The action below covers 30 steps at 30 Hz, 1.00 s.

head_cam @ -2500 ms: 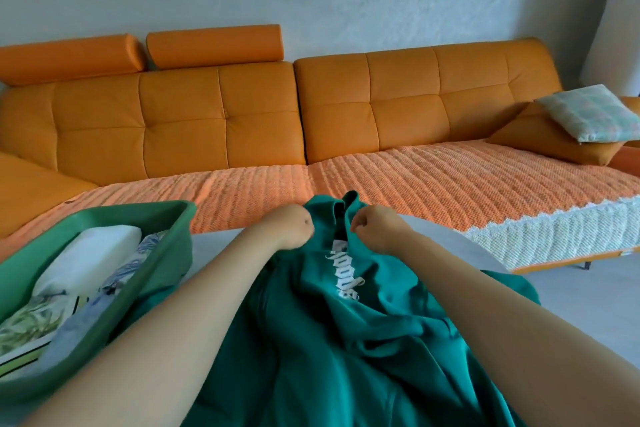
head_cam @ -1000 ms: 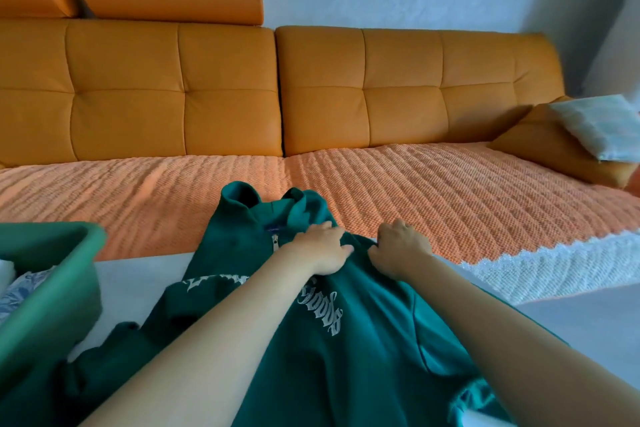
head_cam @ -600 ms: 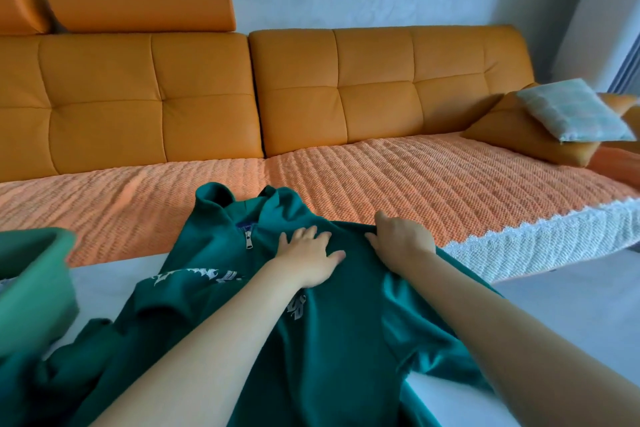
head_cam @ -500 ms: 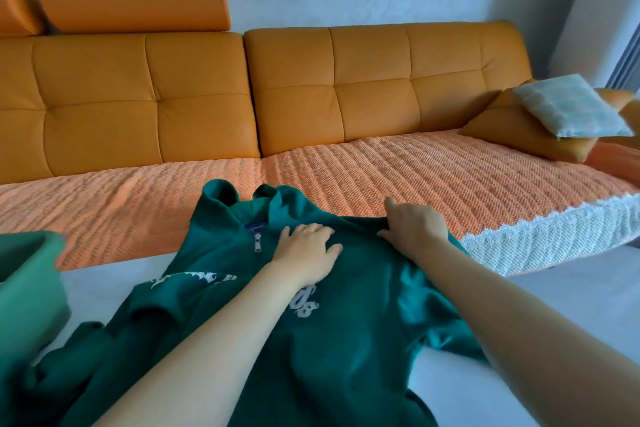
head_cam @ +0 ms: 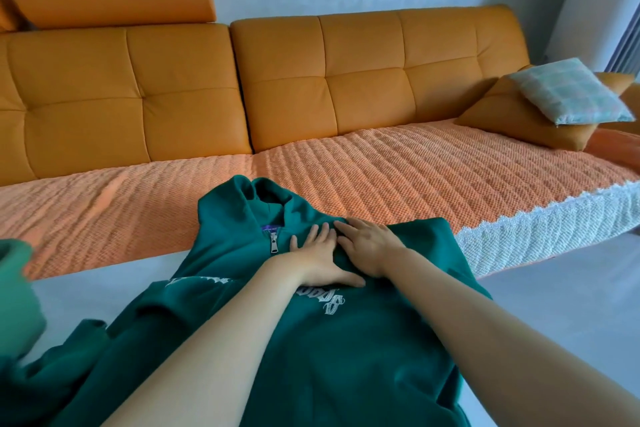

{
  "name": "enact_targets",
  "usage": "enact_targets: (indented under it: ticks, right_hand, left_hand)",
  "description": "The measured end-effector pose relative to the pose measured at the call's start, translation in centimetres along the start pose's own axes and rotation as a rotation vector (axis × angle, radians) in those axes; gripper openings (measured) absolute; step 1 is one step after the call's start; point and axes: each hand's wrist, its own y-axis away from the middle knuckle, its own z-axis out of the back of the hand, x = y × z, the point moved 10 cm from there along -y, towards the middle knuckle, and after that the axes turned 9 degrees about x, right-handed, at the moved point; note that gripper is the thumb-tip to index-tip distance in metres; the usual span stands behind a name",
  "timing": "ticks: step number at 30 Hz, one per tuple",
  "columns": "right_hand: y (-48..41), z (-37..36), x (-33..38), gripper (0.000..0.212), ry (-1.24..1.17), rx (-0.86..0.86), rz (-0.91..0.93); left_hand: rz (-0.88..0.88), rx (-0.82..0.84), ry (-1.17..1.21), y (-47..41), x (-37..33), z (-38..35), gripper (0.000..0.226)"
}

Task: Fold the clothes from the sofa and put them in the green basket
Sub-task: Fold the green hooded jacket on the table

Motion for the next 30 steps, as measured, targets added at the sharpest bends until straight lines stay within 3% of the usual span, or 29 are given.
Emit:
enact_targets:
  ticks: [3, 5, 9, 16, 19, 22, 24, 26, 28, 30]
  right_hand:
    - [0.1, 0.1, 0.0, 0.058, 0.095, 0.044, -0.083]
    - [0.1, 1.1, 1.5, 0.056, 0.183, 0.025, -0.104]
    - [0.2, 3.6, 8.3, 0.048, 0.168, -0.11, 0.047]
    - [3.2, 6.0, 23.0, 0.035, -0.257, -0.174, 0.366]
    - [4.8, 5.5, 27.5, 0.042, -0.223, -0.136, 0.444]
    - [5.5, 3.0, 29.2, 0.074, -0.155, 0.033, 0.383]
    - [6.0, 2.3, 29.3, 0.069, -0.117, 0.053, 0.363]
    - [6.6, 2.7, 29.1, 0.052, -0.144, 0.014, 0.361]
    - [7.5, 4.0, 28.5, 0.043, -0.206, -0.05, 0.346]
    - [8.6, 5.3, 28.2, 0.039, -0.251, -0.071, 0.357]
  left_hand:
    - [-0.018, -0.031, 0.152, 2.0, 1.8, 1.7, 0.095]
    - [0.007, -0.176, 0.216, 4.1, 3.9, 4.1, 0.062]
    - [0.126, -0.372, 0.234, 9.2, 10.4, 7.0, 0.029]
    - [0.349, -0.312, 0.21, 19.9, 21.9, 4.3, 0.034]
    - [0.367, -0.289, 0.26, 23.4, 23.9, 1.9, 0.049]
    - [0.4, -0.154, 0.289, 25.7, 24.4, -1.2, 0.065]
    - [0.368, -0.129, 0.274, 26.7, 23.9, -2.1, 0.049]
    - [0.306, -0.223, 0.205, 27.9, 22.9, -1.4, 0.026]
    - [0.225, -0.438, 0.132, 29.7, 21.4, 0.6, 0.007]
    - [0.118, -0.6, 0.092, 31.6, 19.6, 2.2, 0.022]
